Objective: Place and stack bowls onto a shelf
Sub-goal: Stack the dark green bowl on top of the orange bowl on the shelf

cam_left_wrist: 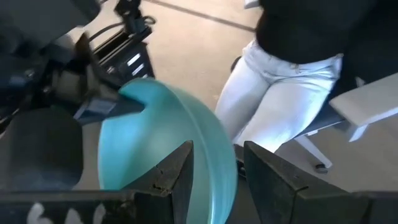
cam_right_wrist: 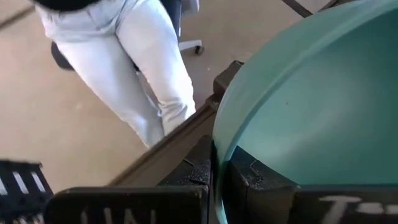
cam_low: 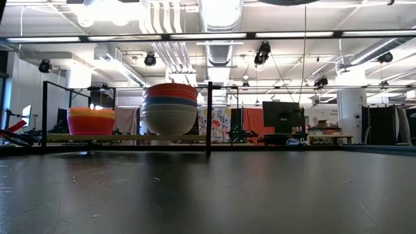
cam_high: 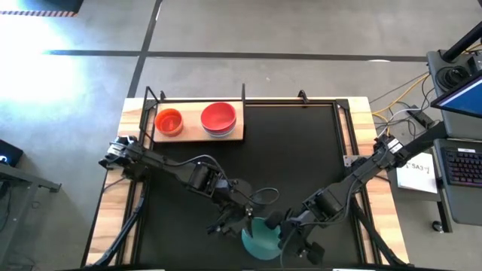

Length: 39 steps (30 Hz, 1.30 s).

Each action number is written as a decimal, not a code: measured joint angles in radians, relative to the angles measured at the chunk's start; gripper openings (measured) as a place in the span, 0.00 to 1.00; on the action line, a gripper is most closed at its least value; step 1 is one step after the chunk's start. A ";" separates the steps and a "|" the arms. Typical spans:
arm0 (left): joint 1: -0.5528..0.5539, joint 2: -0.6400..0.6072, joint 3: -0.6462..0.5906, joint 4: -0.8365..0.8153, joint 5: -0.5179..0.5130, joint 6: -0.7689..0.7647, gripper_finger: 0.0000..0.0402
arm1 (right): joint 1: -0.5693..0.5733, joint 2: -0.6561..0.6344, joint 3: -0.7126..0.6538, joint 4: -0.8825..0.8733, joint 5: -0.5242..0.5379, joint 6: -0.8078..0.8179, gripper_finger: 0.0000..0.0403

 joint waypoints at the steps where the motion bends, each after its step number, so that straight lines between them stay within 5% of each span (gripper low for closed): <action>1: 0.000 0.000 0.000 -0.001 -0.018 -0.011 0.31 | 0.000 0.000 0.000 0.006 0.000 0.028 0.02; 6: 0.000 0.000 0.000 -0.032 -0.104 -0.051 0.31 | -0.002 -0.021 0.000 0.003 0.002 0.172 0.02; 24: 0.004 0.011 0.000 -0.043 -0.062 -0.152 0.30 | -0.083 -0.078 0.000 0.039 -0.001 0.455 0.02; 33: 0.003 0.014 0.000 -0.089 -0.037 -0.160 0.04 | -0.101 -0.078 0.001 0.057 0.010 0.459 0.02; 39: 0.005 0.014 0.000 -0.095 -0.035 -0.203 0.01 | -0.104 -0.080 0.002 0.050 0.018 0.471 0.08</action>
